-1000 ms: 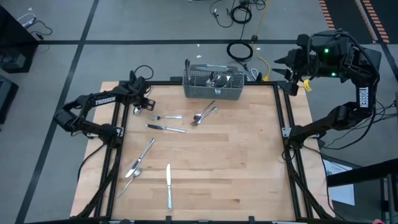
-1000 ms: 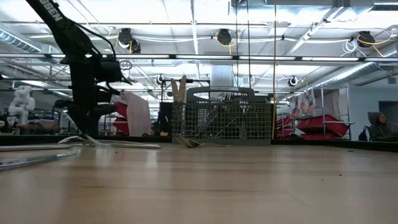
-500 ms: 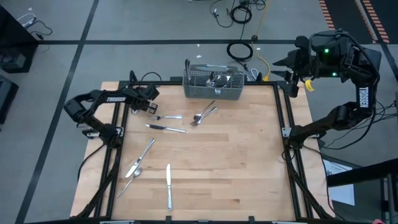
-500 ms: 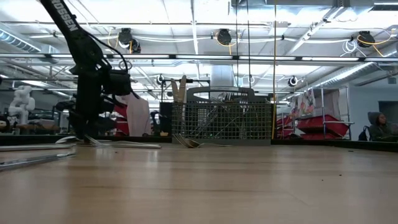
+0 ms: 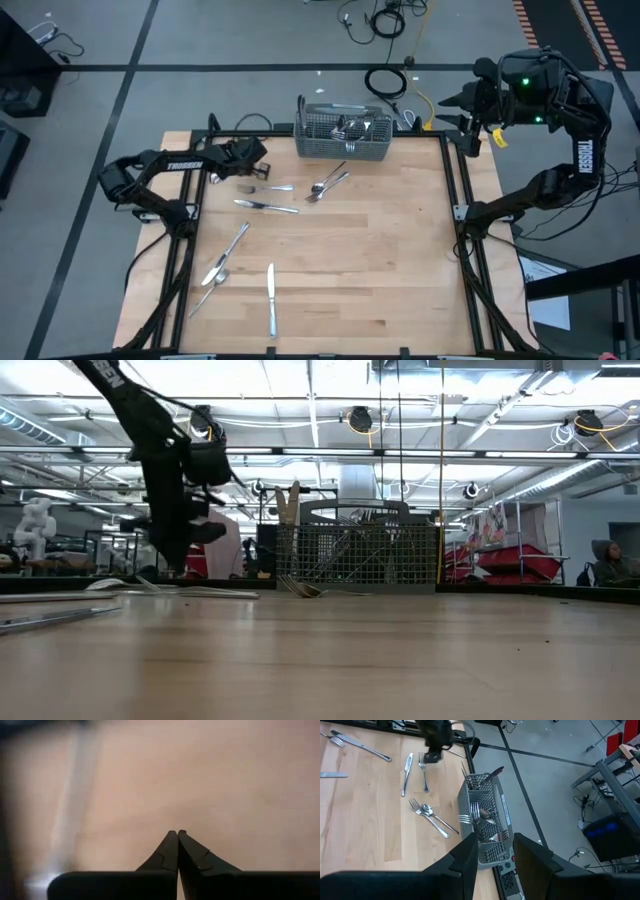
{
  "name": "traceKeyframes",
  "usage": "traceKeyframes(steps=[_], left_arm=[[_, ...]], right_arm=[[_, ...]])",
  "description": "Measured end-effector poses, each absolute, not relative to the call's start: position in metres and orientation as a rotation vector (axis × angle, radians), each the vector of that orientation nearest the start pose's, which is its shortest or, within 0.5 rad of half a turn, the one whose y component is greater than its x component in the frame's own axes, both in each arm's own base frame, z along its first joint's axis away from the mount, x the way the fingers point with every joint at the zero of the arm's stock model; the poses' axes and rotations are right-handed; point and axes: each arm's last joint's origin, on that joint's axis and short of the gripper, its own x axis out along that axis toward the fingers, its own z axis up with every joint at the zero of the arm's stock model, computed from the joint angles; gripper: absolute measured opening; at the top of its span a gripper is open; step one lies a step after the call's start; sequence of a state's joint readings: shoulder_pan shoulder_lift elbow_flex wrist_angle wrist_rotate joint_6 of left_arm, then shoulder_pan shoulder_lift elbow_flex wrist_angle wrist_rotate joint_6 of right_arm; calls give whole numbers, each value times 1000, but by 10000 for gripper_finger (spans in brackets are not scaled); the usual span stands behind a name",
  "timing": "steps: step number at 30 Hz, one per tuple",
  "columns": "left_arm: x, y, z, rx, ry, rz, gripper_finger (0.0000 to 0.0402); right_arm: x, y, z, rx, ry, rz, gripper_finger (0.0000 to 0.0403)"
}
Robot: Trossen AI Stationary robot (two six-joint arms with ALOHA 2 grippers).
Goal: Sort silverware
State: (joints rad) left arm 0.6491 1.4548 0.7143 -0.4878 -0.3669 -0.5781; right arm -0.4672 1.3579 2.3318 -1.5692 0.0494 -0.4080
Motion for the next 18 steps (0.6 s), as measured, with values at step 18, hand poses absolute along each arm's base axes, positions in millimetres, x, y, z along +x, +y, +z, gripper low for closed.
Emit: traceKeyframes(steps=[18], left_arm=[[141,176,137,-518,1152,1622,1]], right_arm=[[117,-61,544,-260,678,-373,114]])
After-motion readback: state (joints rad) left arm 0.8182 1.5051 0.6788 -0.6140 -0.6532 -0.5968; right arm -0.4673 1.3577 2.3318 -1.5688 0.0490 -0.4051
